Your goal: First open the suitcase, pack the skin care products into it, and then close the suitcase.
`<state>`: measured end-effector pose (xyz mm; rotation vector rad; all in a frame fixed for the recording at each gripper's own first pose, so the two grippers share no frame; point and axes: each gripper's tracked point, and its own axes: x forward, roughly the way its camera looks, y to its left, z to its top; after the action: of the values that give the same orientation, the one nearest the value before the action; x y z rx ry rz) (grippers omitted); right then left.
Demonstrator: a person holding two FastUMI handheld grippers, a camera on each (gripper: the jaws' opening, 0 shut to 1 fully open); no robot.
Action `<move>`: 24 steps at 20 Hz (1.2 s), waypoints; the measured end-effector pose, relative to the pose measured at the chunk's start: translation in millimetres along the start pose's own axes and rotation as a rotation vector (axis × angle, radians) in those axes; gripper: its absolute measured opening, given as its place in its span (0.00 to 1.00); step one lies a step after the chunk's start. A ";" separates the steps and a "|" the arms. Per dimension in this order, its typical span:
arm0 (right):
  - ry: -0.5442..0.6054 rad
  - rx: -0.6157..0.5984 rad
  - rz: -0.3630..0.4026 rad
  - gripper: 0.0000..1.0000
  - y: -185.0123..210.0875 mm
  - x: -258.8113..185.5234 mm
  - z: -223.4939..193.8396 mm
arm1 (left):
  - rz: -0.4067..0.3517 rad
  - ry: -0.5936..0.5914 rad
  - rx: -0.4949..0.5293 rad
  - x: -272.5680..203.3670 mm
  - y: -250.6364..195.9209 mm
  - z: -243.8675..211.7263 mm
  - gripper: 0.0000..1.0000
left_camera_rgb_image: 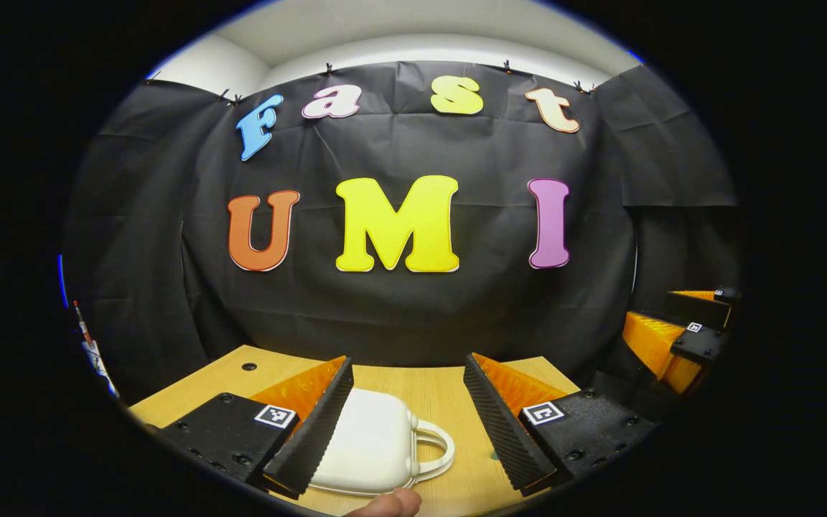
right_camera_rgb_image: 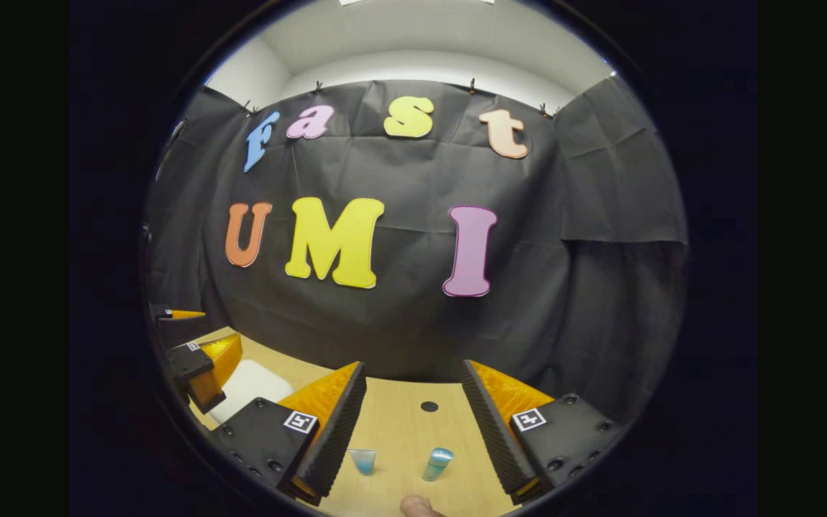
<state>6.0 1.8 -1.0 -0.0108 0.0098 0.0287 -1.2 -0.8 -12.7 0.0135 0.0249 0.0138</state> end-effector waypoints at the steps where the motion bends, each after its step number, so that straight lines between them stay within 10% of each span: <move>1: 0.001 0.000 0.001 0.79 -0.4 1.4 0.2 | 0.000 -0.001 0.004 1.3 0.1 0.9 0.99; 12: 0.009 0.001 -0.027 0.80 -18.6 9.9 -7.3 | -0.023 -0.012 0.055 18.9 -11.6 -5.3 0.99; 24: 0.098 -0.026 -0.143 0.80 -93.8 -14.9 -59.0 | -0.130 0.040 0.512 33.7 -42.2 -128.4 0.99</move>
<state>-6.8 -93.1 -58.9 -0.0390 0.1069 -0.1144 29.9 -40.8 -142.5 0.5235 0.0686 -0.1225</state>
